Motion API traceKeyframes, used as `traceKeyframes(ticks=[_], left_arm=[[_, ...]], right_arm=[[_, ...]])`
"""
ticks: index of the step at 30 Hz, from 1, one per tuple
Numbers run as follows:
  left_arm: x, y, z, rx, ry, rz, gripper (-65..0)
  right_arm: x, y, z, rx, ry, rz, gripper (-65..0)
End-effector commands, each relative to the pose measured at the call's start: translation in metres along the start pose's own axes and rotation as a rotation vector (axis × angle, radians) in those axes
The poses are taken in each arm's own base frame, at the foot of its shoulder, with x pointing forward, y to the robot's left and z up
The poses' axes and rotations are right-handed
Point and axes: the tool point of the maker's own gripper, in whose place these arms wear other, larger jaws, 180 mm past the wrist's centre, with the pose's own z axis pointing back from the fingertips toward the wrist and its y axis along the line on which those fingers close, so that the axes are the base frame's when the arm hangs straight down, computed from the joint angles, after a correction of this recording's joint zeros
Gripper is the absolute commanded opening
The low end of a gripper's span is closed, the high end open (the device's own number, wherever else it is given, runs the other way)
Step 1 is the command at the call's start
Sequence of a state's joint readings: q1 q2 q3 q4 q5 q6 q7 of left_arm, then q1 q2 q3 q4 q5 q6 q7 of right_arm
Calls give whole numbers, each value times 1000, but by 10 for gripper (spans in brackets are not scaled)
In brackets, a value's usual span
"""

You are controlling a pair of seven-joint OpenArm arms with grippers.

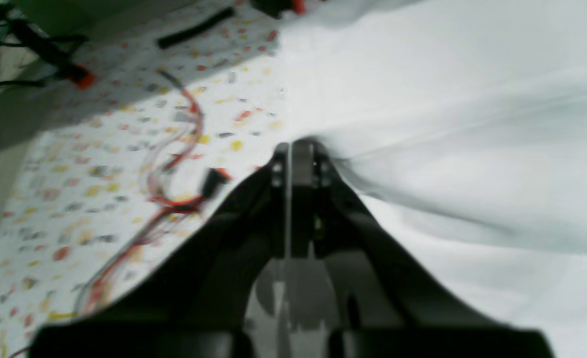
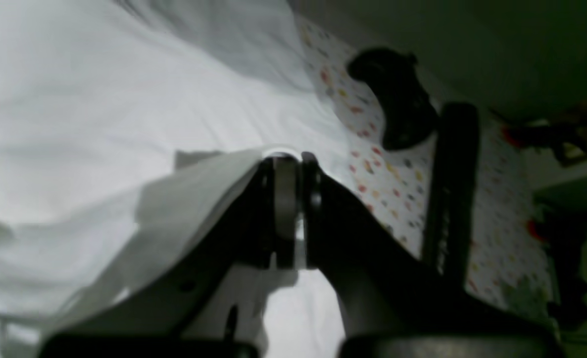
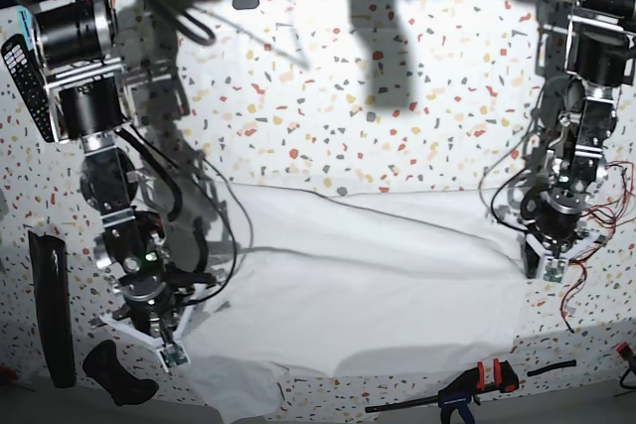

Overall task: Fold the T-shirt properly
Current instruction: 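Lay the held edge down over the shirt body with both grippers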

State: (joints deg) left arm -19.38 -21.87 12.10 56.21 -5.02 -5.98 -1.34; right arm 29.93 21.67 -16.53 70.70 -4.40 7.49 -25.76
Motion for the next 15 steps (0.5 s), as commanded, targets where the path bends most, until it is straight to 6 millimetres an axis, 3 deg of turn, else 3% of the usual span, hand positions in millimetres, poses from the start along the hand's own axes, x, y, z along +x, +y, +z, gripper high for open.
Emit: traceKeyframes(ticks=[1,7,15], left_arm=[[22,8,-5,10,-63,-2,-650],[5,2,-6,5,-19,13,-650],[4,3,-6,6,-16,14,-650]], right_arm=[[22,-15,1,-40,-59,-1,-650],[22,-14,1,-40,-56,2,-650],[22,-14,1,-41,-53,3,-650]])
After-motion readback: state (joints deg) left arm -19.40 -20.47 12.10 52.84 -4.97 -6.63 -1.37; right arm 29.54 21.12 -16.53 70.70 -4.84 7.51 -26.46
